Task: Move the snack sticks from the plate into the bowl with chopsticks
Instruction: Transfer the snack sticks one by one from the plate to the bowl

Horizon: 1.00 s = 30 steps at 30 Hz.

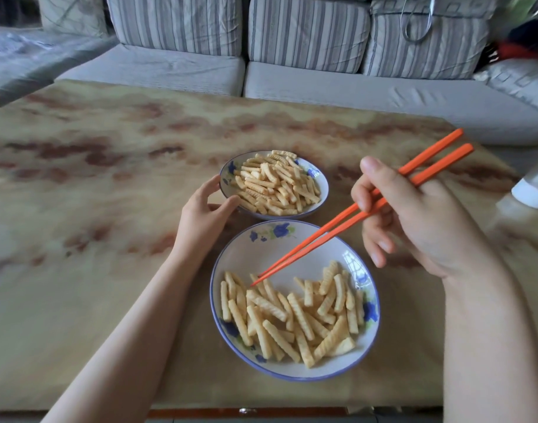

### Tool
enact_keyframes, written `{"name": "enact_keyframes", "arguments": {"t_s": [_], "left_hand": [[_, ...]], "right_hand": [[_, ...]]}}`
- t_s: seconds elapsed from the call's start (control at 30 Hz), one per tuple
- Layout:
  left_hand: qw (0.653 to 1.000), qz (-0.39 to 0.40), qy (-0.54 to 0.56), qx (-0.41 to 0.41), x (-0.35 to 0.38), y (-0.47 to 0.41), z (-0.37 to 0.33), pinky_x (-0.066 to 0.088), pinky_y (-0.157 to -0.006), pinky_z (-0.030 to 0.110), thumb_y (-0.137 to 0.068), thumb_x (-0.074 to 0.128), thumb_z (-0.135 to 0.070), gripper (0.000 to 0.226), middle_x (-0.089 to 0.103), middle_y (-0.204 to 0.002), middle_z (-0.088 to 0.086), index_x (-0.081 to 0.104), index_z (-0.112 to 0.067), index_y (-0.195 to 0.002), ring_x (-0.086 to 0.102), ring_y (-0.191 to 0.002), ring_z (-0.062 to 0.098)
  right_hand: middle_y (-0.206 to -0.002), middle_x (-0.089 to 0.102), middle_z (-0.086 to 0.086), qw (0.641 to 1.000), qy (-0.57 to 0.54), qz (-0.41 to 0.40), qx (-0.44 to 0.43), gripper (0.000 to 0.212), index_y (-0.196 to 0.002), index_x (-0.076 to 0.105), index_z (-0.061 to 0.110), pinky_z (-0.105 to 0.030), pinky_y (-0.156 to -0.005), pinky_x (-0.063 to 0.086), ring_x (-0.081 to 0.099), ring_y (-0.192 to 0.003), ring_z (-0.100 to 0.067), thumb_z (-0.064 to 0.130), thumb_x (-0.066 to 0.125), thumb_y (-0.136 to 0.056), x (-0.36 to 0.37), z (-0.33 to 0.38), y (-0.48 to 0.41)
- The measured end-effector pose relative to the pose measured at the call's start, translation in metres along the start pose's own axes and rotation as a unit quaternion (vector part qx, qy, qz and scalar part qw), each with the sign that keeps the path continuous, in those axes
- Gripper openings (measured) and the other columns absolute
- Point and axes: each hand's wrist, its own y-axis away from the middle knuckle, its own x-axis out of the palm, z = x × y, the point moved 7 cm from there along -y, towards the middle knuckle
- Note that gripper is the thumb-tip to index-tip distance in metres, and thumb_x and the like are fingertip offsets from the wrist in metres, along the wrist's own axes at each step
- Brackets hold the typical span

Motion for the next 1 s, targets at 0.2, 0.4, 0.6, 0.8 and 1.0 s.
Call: {"name": "enact_keyframes", "arguments": {"t_s": [0.2,0.4,0.6,0.8,1.0], "left_hand": [[1.0,-0.003,-0.004,0.001,0.0,0.001,-0.003,0.052,-0.068,0.009,-0.091,0.066,-0.02,0.048,0.068,-0.114,-0.016,0.055,-0.023,-0.138,0.07,-0.083,0.005],[1.0,-0.006,-0.005,-0.015,0.0,0.0,0.001,0.056,-0.083,0.023,-0.089,0.067,-0.022,0.046,0.069,-0.09,-0.023,0.057,-0.027,-0.134,0.071,-0.08,0.002],[1.0,-0.01,-0.004,-0.01,0.001,0.0,-0.001,0.05,-0.065,0.007,-0.091,0.066,-0.019,0.046,0.06,-0.08,-0.029,0.056,-0.023,-0.135,0.064,-0.066,-0.012],[1.0,-0.007,-0.002,0.0,0.002,-0.001,0.0,0.043,-0.058,0.002,-0.092,0.066,-0.018,0.049,0.059,-0.086,-0.029,0.054,-0.019,-0.139,0.061,-0.065,-0.017],[1.0,-0.007,-0.001,0.005,0.002,-0.001,0.0,0.043,-0.059,0.002,-0.092,0.066,-0.019,0.05,0.063,-0.11,-0.019,0.053,-0.019,-0.14,0.06,-0.068,-0.02]], "right_hand": [[-0.059,0.04,-0.031,0.998,0.003,-0.058,-0.019,0.047,-0.056,0.052,0.018,-0.026,-0.036,0.036,0.042,-0.029,-0.022,0.033,0.043,-0.1,-0.003,0.0,-0.004],[-0.059,0.05,0.003,0.977,-0.087,-0.189,-0.044,0.045,-0.06,0.048,0.015,-0.024,-0.035,0.036,0.038,-0.029,-0.015,0.025,0.041,-0.103,-0.023,0.0,-0.005],[-0.05,0.05,0.008,0.938,-0.143,-0.309,-0.071,0.042,-0.064,0.044,0.013,-0.031,-0.042,0.033,0.04,-0.03,-0.012,0.023,0.037,-0.104,-0.034,-0.002,-0.003],[-0.036,0.044,0.003,0.93,-0.109,-0.346,-0.058,0.045,-0.063,0.047,0.012,-0.03,-0.041,0.033,0.046,-0.03,-0.017,0.027,0.037,-0.104,-0.023,-0.019,-0.011],[-0.035,0.046,-0.006,0.949,-0.079,-0.297,-0.065,0.044,-0.066,0.051,0.01,-0.025,-0.039,0.031,0.053,-0.034,-0.023,0.026,0.036,-0.104,-0.013,-0.028,-0.021]]}}
